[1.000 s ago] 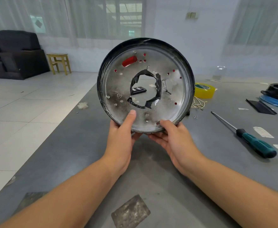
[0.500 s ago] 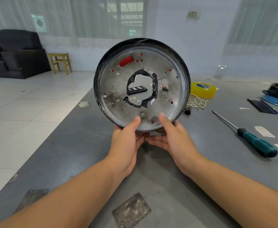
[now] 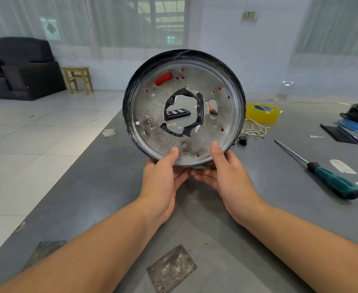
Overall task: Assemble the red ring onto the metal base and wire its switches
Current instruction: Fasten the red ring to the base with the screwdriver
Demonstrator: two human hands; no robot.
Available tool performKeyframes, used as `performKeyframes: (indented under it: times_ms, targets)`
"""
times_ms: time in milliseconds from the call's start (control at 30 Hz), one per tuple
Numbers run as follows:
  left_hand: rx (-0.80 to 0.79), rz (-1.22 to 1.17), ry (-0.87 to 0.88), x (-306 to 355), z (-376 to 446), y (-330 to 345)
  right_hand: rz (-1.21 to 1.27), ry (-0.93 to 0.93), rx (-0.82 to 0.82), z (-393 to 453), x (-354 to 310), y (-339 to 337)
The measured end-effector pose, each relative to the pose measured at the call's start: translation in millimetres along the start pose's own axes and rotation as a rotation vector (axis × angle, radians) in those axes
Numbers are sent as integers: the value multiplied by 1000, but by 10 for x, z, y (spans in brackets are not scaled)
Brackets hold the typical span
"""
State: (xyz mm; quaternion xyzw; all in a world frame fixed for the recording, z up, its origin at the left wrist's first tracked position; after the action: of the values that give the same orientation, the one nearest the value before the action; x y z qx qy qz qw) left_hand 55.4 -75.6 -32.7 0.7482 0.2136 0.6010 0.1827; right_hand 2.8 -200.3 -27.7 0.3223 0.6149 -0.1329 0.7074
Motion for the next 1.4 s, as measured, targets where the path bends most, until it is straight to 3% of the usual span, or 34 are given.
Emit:
performKeyframes:
  times_ms: [300, 1400]
  targets:
    - [87, -53, 118, 28, 29, -16, -20, -1, 14, 26, 47, -8]
    - [181, 134, 241, 27, -17, -19, -233, -99, 71, -85, 40, -19]
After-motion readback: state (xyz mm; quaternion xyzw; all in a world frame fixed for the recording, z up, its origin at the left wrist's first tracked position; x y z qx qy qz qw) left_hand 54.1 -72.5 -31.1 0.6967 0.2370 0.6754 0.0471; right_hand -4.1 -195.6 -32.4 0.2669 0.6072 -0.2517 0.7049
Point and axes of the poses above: each hand's wrist, its own z-axis towards the middle knuckle, its own y-axis out of the palm, x = y × z, the point moved 1 cm from there along z, towards the middle knuckle, and after that the axes turned 15 degrees about x, right-handed, at the moved point
